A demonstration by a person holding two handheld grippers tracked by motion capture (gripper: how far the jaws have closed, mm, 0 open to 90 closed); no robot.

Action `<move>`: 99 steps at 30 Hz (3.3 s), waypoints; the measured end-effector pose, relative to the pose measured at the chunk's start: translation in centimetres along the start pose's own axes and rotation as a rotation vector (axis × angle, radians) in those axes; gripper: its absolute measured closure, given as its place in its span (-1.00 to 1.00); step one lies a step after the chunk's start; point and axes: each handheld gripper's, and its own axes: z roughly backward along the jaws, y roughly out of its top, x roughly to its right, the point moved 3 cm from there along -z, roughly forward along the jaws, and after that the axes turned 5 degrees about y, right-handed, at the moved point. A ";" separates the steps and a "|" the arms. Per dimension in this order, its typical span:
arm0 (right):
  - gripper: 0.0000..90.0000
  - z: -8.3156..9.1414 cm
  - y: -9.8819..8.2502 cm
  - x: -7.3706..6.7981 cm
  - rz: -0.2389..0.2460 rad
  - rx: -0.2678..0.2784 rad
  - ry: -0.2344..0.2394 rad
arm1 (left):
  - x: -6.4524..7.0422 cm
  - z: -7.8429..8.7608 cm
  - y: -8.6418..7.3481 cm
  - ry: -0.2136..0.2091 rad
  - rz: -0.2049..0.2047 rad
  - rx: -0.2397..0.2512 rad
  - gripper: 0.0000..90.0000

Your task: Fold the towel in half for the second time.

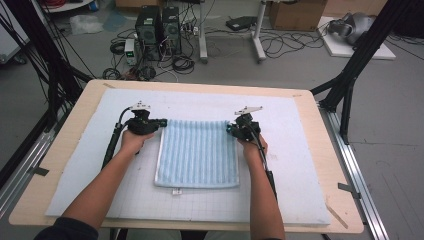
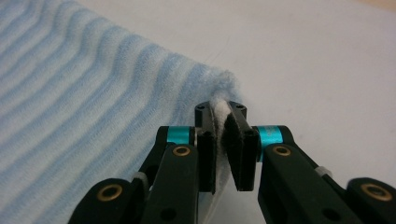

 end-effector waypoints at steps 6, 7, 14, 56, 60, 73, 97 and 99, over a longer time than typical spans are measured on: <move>0.84 1.3 0.5 -0.2 0.027 0.057 0.000 | 0.5 1.1 0.7 -0.042 -0.016 0.048 0.92; 0.84 1.6 0.5 -0.2 0.029 0.063 0.008 | 0.7 1.4 0.8 -0.053 -0.025 0.051 0.92; 0.83 4.0 -0.4 -1.6 0.072 0.107 0.049 | 2.5 3.8 0.2 -0.099 -0.075 0.118 0.92; 0.45 12.3 -9.4 -10.1 0.075 0.225 0.110 | 8.6 11.6 -8.3 -0.162 -0.081 0.067 0.28; 0.45 10.3 -9.9 -10.3 0.096 0.138 0.117 | 9.0 10.4 -8.9 -0.147 -0.104 -0.029 0.35; 0.23 10.3 -11.0 -9.1 0.127 0.045 0.101 | 8.1 11.3 -9.3 -0.118 -0.126 -0.106 0.42; -0.74 16.1 -11.4 -5.2 0.035 0.245 -0.165 | 4.9 14.1 -6.3 -0.028 -0.070 0.266 -0.57; -0.74 16.4 -11.5 -5.1 0.033 0.252 -0.171 | 4.9 14.3 -6.3 -0.031 -0.066 0.275 -0.57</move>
